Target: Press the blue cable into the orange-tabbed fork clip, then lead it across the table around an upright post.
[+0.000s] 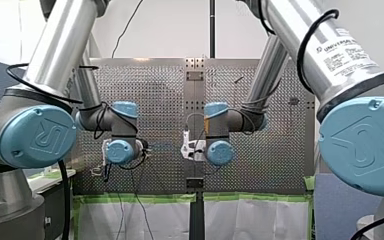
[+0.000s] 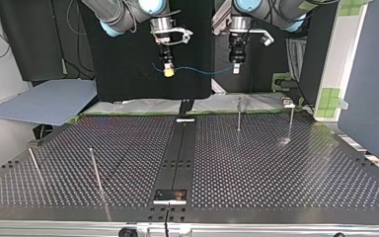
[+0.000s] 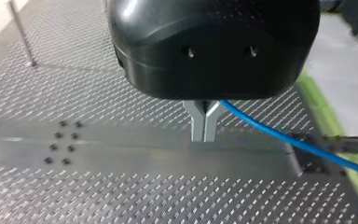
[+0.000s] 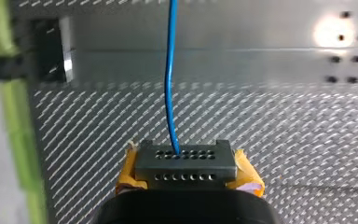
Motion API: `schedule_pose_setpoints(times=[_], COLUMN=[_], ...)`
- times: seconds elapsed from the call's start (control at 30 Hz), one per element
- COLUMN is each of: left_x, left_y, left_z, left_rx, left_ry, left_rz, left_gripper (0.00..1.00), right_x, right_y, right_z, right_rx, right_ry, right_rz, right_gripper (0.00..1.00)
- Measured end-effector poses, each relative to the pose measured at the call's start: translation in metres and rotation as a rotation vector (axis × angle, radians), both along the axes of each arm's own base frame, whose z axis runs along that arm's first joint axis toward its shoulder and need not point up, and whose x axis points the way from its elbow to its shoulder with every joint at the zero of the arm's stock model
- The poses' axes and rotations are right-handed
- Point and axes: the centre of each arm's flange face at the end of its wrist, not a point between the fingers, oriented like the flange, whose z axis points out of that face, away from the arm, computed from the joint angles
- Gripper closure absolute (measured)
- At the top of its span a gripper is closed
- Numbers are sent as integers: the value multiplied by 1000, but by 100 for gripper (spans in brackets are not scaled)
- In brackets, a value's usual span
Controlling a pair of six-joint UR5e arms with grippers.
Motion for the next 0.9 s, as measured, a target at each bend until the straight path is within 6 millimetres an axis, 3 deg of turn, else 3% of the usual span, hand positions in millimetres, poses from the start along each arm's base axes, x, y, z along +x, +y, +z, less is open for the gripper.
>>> schedule_pose_setpoints(times=[0.43,0.9], left_x=[7,26], left_y=[17,25], left_z=[1,-22], left_rx=[-81,-148], left_ry=[-7,-21], left_rz=[108,164], left_gripper=[100,100], right_x=[34,26], right_y=[-21,-47], right_z=[-17,-65], right_rx=[16,57], right_ry=[-55,-18], right_rz=[74,49], right_gripper=[100,100])
